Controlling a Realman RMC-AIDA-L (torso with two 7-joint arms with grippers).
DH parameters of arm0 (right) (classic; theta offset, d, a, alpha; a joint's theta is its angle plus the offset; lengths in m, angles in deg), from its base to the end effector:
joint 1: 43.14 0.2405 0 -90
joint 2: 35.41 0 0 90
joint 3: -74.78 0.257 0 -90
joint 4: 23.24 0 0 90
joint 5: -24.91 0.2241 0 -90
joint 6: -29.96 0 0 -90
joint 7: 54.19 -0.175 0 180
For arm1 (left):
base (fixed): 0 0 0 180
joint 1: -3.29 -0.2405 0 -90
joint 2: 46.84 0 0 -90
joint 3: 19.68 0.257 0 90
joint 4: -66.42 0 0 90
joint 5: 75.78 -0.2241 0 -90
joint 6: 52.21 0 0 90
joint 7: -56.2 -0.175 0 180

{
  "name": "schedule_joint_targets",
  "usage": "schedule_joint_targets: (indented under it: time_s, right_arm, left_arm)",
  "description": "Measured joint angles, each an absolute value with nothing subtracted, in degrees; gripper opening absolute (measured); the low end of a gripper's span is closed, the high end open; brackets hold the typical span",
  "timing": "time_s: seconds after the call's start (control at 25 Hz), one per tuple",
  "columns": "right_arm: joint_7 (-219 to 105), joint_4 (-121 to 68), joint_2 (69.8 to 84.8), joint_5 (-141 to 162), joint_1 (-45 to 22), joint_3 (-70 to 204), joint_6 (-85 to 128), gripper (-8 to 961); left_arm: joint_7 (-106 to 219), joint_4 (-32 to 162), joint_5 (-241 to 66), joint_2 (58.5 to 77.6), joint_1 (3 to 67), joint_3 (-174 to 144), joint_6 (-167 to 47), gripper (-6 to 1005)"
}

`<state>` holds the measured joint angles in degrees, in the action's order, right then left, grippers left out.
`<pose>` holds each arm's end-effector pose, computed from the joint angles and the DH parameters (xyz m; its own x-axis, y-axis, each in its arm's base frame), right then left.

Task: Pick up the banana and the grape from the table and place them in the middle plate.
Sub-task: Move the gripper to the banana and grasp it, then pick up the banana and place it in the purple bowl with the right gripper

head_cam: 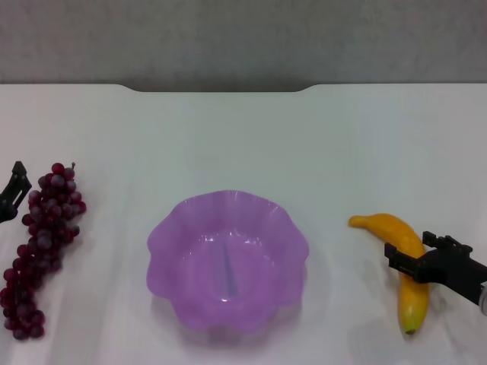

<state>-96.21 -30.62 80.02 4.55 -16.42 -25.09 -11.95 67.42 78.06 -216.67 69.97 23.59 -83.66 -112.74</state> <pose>0.3887 0.3580 -0.0748 0.6905 -0.4874 -0.5345 -0.7170 -0.3630 -0.5951 -0.3827 0.3574 0.0056 0.6758 0.0341 0.7363 0.7362 0.0175 -0.6765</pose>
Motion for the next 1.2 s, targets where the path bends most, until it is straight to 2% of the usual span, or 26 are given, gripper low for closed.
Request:
schedule_joint_targets:
  time_s: [0.52, 0.76, 0.96, 1.2]
  right_arm:
    - [-96.21, -30.8, 79.99, 4.51, -16.33, -25.07, -10.71, 840]
    - [-96.21, -30.8, 79.98, 4.51, -16.33, -25.06, -10.69, 605]
    - [-96.21, -30.79, 79.99, 4.67, -16.33, -24.86, -10.64, 510]
    - [-96.25, -30.79, 79.99, 4.82, -16.37, -24.69, -10.64, 509]
  left_arm:
    - [66.48, 78.09, -216.67, 70.06, 23.59, -83.66, -113.31, 891]
    - [66.48, 77.98, -216.67, 70.06, 23.59, -83.66, -113.31, 891]
    - [66.48, 77.93, -216.67, 70.06, 23.59, -83.66, -113.31, 891]
    - [66.48, 77.93, -216.67, 70.06, 23.6, -83.66, -113.29, 891]
